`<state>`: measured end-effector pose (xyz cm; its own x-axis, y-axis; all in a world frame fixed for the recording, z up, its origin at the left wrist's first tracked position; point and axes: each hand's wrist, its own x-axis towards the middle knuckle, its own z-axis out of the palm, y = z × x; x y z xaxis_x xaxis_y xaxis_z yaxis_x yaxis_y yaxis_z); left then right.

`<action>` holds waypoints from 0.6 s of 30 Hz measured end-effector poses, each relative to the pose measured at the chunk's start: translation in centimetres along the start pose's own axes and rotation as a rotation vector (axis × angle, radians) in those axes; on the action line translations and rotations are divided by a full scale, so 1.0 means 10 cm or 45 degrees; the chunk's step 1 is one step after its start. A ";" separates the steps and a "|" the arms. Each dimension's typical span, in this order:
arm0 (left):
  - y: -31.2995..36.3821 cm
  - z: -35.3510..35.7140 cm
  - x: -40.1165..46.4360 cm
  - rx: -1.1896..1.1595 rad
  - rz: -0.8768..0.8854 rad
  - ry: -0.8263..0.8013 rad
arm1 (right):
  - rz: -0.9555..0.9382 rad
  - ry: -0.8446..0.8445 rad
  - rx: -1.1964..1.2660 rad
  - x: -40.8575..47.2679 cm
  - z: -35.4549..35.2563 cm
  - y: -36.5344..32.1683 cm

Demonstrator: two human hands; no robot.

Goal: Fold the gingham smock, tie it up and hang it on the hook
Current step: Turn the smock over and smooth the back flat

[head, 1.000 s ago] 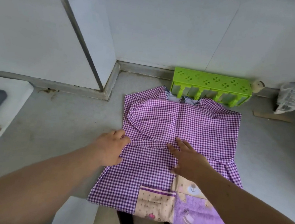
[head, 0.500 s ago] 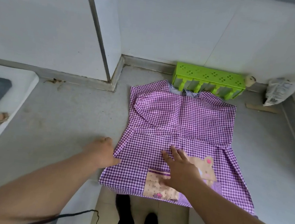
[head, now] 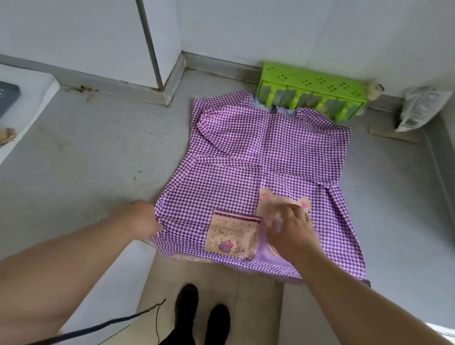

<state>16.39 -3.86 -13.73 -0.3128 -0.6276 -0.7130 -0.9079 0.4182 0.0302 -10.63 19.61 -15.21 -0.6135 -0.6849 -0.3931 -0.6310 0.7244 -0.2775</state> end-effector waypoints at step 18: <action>0.06 0.07 -0.19 -0.554 0.063 0.140 | 0.844 0.063 0.174 -0.76 0.02 1.32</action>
<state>16.65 -1.93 -12.84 -0.3651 -0.6895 -0.6255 -0.9167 0.1490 0.3708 -14.22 34.39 -16.07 -0.8730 -0.0931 -0.4787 -0.0504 0.9936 -0.1013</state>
